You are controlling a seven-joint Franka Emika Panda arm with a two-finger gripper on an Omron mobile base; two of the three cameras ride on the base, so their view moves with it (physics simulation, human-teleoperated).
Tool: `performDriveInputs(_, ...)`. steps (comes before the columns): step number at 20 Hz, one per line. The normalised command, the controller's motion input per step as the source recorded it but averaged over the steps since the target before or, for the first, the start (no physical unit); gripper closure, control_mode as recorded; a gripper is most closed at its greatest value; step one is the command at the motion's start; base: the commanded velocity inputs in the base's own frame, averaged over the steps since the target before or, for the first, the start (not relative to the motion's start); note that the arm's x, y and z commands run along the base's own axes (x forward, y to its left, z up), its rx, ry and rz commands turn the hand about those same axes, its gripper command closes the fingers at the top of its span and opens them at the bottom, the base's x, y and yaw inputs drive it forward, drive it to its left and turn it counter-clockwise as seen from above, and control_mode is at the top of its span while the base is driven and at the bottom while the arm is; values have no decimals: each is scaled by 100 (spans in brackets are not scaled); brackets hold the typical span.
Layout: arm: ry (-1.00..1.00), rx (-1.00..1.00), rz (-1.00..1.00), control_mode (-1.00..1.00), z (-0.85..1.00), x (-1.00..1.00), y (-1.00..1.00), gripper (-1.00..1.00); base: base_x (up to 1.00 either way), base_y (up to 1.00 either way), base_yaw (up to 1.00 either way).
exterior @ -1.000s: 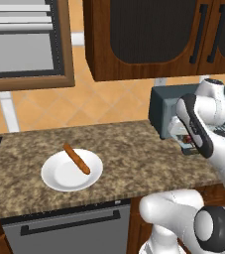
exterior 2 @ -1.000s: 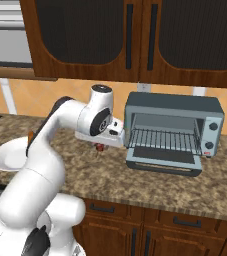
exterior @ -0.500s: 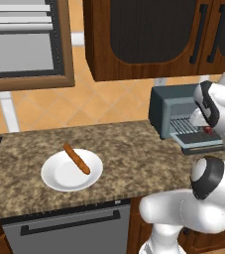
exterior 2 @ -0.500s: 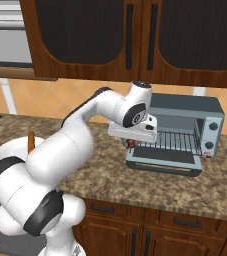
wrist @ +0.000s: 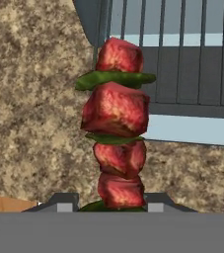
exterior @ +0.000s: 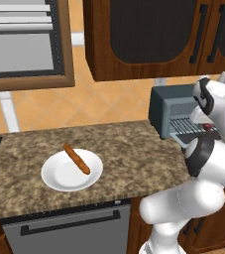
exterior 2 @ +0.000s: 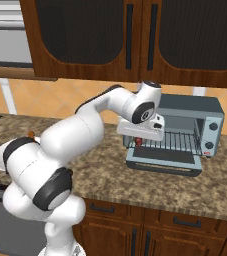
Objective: Pick up the kebab skewer and baguette bread, and place them inside the toaster oven. Close the toaster oven door and start by setting the timer.
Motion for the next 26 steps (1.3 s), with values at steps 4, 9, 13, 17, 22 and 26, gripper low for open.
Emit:
performDriveInputs(4,0,0,0,-100,-34,23,1,100,0,0,0)
performDriveInputs(9,0,0,0,-100,-20,41,1,100,0,0,0)
performDriveInputs(13,0,0,0,-100,-32,35,8,100,0,0,0)
performDriveInputs(17,0,0,0,-100,-16,53,0,100,0,0,0)
performDriveInputs(22,0,0,0,-100,-10,38,0,100,0,0,0)
performDriveInputs(26,0,0,0,-100,-14,32,-1,100,0,0,0)
